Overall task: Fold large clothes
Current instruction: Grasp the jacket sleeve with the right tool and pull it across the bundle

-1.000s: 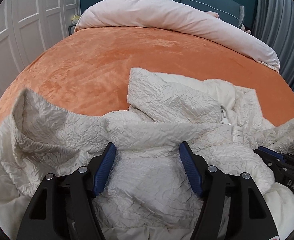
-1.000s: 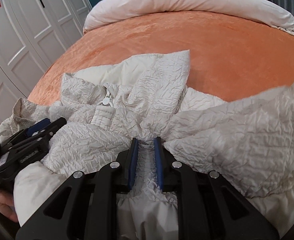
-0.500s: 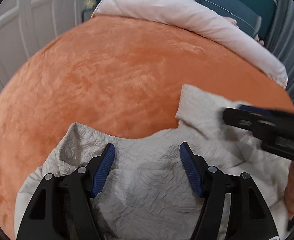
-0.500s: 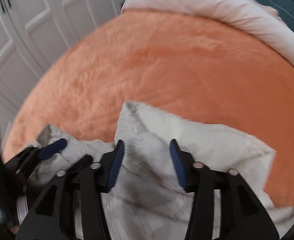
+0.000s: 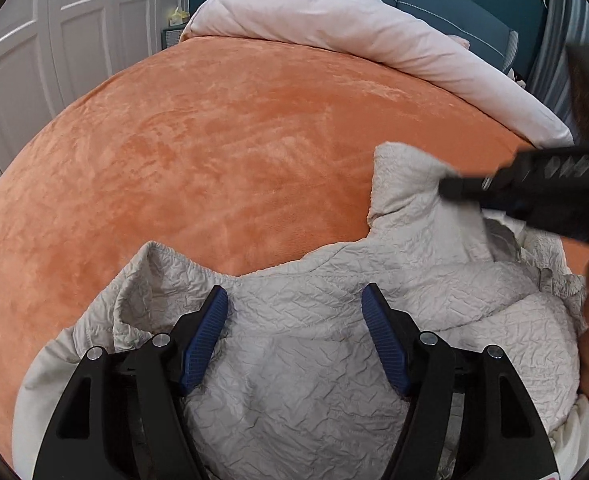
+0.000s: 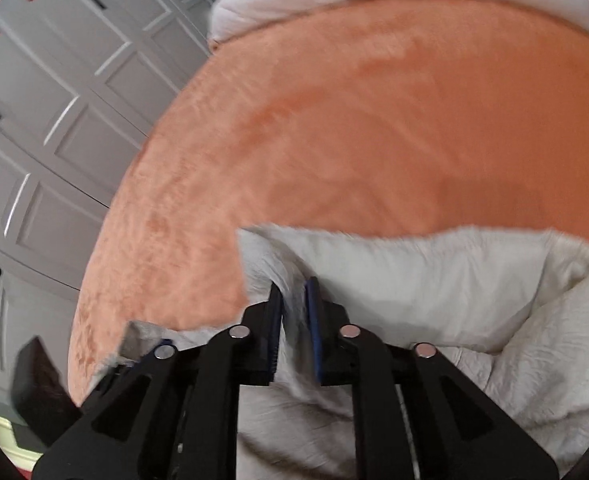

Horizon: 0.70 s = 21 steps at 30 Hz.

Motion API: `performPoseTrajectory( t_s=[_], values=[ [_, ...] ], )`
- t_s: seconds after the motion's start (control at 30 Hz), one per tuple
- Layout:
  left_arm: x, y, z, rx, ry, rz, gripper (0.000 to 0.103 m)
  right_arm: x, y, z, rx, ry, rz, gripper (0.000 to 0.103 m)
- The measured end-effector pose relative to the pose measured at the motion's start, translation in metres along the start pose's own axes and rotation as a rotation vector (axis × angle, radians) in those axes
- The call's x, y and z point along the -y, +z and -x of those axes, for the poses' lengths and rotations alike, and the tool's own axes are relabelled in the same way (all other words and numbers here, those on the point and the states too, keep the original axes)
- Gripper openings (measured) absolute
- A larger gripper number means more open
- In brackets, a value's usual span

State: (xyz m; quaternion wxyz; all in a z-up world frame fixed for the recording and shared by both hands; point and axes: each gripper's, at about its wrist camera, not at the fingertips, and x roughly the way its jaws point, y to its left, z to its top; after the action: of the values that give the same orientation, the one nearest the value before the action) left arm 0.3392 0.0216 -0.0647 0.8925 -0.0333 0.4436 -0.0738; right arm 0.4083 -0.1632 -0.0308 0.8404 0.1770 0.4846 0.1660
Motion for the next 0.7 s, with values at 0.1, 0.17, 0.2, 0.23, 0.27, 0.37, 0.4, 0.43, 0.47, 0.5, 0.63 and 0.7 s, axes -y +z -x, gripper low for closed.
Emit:
performPoseTrajectory(
  t_s=[0.1,0.17,0.2,0.23,0.27,0.37,0.4,0.43,0.47,0.5,0.63,0.7],
  values=[
    [0.003,-0.004,0.003,0.006,0.009,-0.005,0.067,-0.030,0.007,0.003,0.033,-0.043,0.122,0.049],
    [0.003,-0.005,0.004,0.008,0.009,-0.004,0.067,-0.049,0.016,-0.018,-0.038,-0.093,0.191,0.050],
    [0.003,-0.005,0.005,0.008,0.009,-0.004,0.067,-0.055,0.018,-0.031,-0.072,-0.138,0.223,0.047],
    [0.003,-0.005,0.004,0.008,0.010,-0.005,0.067,-0.061,0.020,-0.048,-0.120,-0.218,0.269,0.030],
    [0.003,-0.006,0.005,0.008,0.011,-0.005,0.067,-0.062,0.022,-0.057,-0.151,-0.254,0.290,0.005],
    [0.002,-0.007,0.007,0.014,0.004,-0.001,0.067,-0.048,0.039,-0.039,-0.091,-0.182,0.185,0.003],
    [0.001,-0.008,0.007,0.021,0.000,0.003,0.067,-0.032,0.042,-0.031,-0.062,-0.133,0.101,0.003],
    [0.000,-0.008,0.008,0.023,-0.001,0.003,0.067,-0.018,0.043,-0.032,-0.049,-0.106,0.028,0.003],
    [0.001,-0.009,0.007,0.020,0.004,0.000,0.067,-0.002,0.040,-0.040,-0.063,-0.119,-0.012,0.003],
    [0.002,-0.009,0.006,0.017,0.010,-0.005,0.067,0.004,0.037,-0.045,-0.072,-0.109,-0.028,0.003],
    [0.001,-0.008,0.006,0.010,0.007,-0.005,0.067,0.016,0.036,0.008,0.067,0.076,-0.115,0.004],
    [0.002,-0.007,0.008,0.007,0.009,-0.007,0.067,0.033,0.025,0.064,0.206,0.045,-0.111,0.009]
  ],
)
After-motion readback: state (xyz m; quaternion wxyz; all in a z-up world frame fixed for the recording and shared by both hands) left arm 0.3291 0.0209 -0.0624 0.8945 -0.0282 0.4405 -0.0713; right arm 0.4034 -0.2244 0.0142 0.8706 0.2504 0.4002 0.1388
